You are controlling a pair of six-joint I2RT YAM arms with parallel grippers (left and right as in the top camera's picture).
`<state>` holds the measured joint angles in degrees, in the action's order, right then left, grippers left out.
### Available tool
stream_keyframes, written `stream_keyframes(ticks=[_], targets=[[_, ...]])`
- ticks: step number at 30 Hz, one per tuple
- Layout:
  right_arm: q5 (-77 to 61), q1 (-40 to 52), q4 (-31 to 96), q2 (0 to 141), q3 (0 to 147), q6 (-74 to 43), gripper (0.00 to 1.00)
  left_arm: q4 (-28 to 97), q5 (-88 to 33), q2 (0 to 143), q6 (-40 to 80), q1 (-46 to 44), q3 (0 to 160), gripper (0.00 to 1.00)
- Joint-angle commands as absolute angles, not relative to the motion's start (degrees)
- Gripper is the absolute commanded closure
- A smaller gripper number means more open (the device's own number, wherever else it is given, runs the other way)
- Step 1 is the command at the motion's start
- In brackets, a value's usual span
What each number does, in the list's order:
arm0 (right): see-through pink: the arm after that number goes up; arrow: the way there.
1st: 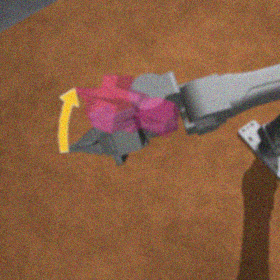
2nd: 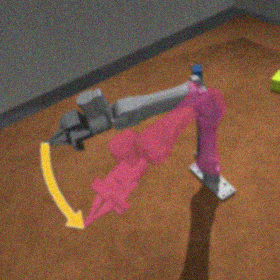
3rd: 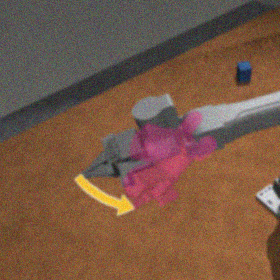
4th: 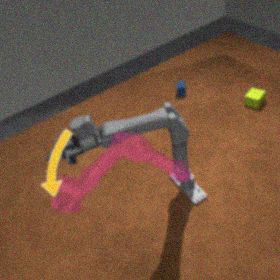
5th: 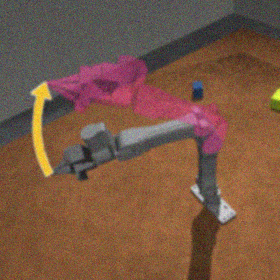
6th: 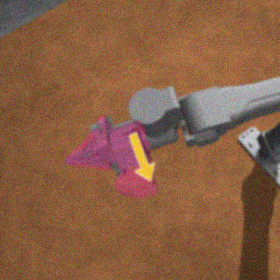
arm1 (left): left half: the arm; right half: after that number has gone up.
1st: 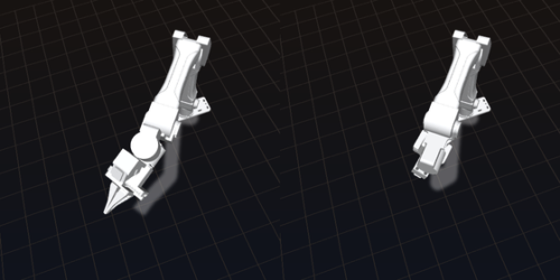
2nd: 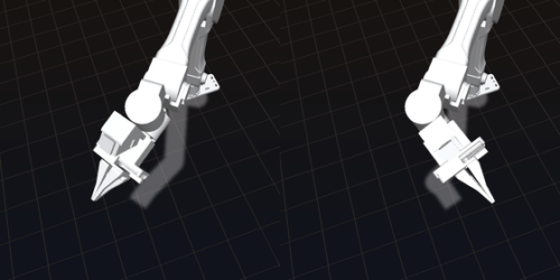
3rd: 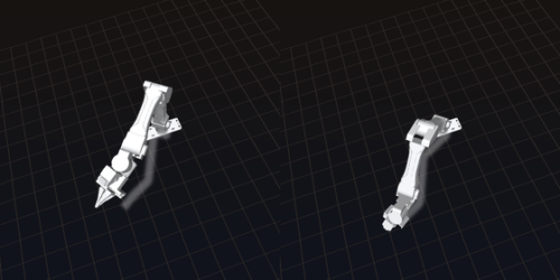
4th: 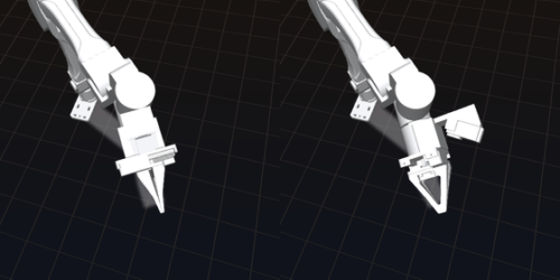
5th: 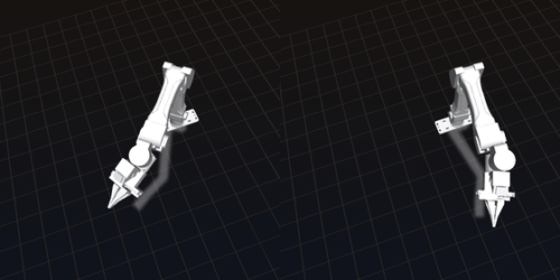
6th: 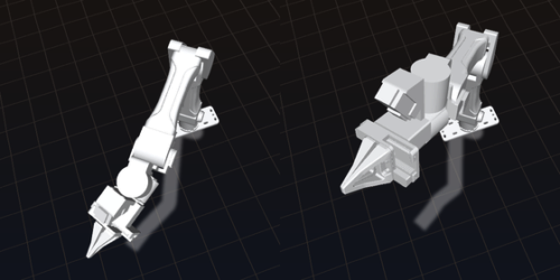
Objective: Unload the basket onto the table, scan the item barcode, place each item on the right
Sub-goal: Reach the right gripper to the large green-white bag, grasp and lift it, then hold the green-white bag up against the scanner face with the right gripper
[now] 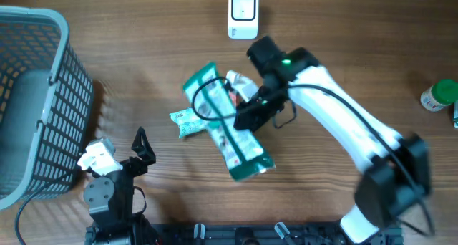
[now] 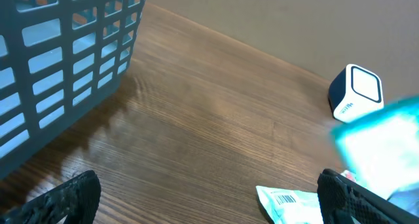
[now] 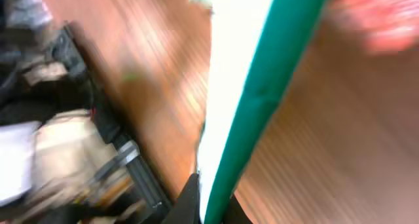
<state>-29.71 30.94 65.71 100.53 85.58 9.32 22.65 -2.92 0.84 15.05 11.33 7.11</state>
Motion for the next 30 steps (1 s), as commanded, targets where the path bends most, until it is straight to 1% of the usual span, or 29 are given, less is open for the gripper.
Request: stream_keyframes(ticks=[1, 4, 5, 6, 8, 9, 10, 13, 14, 16, 18, 23, 28, 30], targets=[[0.0, 30.8, 60.4, 93.7, 86.3, -5.2, 0.96, 22.5, -3.2, 0.5, 13.9, 11.5, 6.8, 0.0], [10.9, 30.8, 52.8, 91.9, 86.2, -5.3, 0.96, 22.5, -3.2, 0.5, 13.9, 11.5, 6.8, 0.0], [17.9, 30.8, 50.4, 92.4, 85.6, -5.4, 0.96, 22.5, -3.2, 0.5, 13.9, 11.5, 6.8, 0.0], [21.9, 30.7, 49.6, 92.7, 85.2, -5.6, 0.96, 22.5, -3.2, 0.5, 13.9, 11.5, 6.8, 0.0], [37.2, 30.7, 45.9, 93.7, 84.6, -8.5, 0.96, 22.5, -3.2, 0.5, 13.9, 11.5, 6.8, 0.0], [41.1, 30.7, 43.6, 94.3, 84.6, -9.0, 0.96, 22.5, -3.2, 0.5, 13.9, 11.5, 6.8, 0.0], [43.9, 30.6, 39.8, 95.4, 84.6, -9.0, 0.96, 22.5, -3.2, 0.5, 13.9, 11.5, 6.8, 0.0], [45.6, 30.1, 32.3, 99.4, 84.6, -9.0, 0.96, 22.5, -3.2, 0.5, 13.9, 11.5, 6.8, 0.0], [48.8, 29.9, 27.8, 102.0, 84.6, -7.7, 0.96, 22.5, -3.2, 0.5, 13.9, 11.5, 6.8, 0.0], [51.1, 29.9, 20.7, 106.6, 84.6, -0.6, 0.96, 22.5, -3.2, 0.5, 13.9, 11.5, 6.8, 0.0], [58.1, 29.9, 12.0, 112.0, 84.6, 5.5, 0.96, 22.5, -3.2, 0.5, 13.9, 11.5, 6.8, 0.0], [61.8, 29.9, -6.8, 119.8, 84.6, 20.8, 0.96, 22.5, -3.2, 0.5, 13.9, 11.5, 6.8, 0.0], [61.9, 29.7, -19.2, 124.1, 84.6, 34.5, 0.96, 22.5, -3.2, 0.5, 13.9, 11.5, 6.8, 0.0], [61.8, 29.6, -21.4, 125.7, 84.6, 37.7, 0.96, 22.5, -3.2, 0.5, 13.9, 11.5, 6.8, 0.0]])
